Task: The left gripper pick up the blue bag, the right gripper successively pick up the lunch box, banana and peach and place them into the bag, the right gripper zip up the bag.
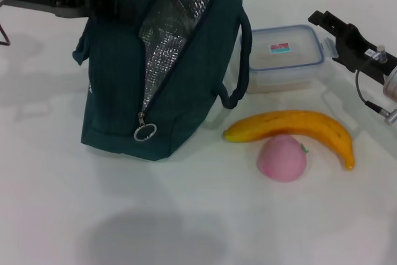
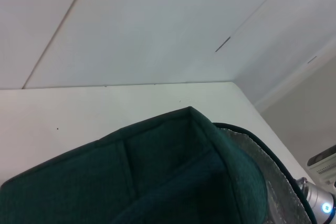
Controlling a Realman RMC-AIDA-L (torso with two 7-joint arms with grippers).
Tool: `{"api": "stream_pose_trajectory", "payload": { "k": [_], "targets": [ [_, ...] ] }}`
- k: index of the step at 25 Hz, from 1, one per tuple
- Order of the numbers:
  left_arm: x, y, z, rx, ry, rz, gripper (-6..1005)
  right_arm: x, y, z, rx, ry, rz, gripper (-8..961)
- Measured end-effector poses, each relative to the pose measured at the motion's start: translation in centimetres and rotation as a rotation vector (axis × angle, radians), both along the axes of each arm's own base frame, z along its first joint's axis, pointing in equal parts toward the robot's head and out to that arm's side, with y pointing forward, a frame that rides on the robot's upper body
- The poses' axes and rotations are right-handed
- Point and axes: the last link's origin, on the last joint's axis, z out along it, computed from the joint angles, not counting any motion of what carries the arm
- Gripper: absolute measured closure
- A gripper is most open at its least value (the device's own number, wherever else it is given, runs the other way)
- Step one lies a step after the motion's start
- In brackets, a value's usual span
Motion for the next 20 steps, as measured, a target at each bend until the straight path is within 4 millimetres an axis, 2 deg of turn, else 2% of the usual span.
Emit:
{"api": "stream_pose_trajectory", "payload": {
  "k": [7, 12, 20],
  "targets": [
    [-0.02, 0.0, -0.02, 0.0, 0.004, -0.003, 962, -0.1, -0.36, -0.09, -0.016, -0.016, 0.036, 132],
    [-0.05, -0.01, -0.06, 0.0, 0.007, -0.01, 962, 0.17, -0.51, 0.05, -0.019, -0.052, 0.056, 352],
    [-0.01, -0.05, -0.29, -0.006, 0.009, -0.023, 963, 0.25, -0.58, -0.02, -0.022, -0.062, 0.058, 571]
  ]
}}
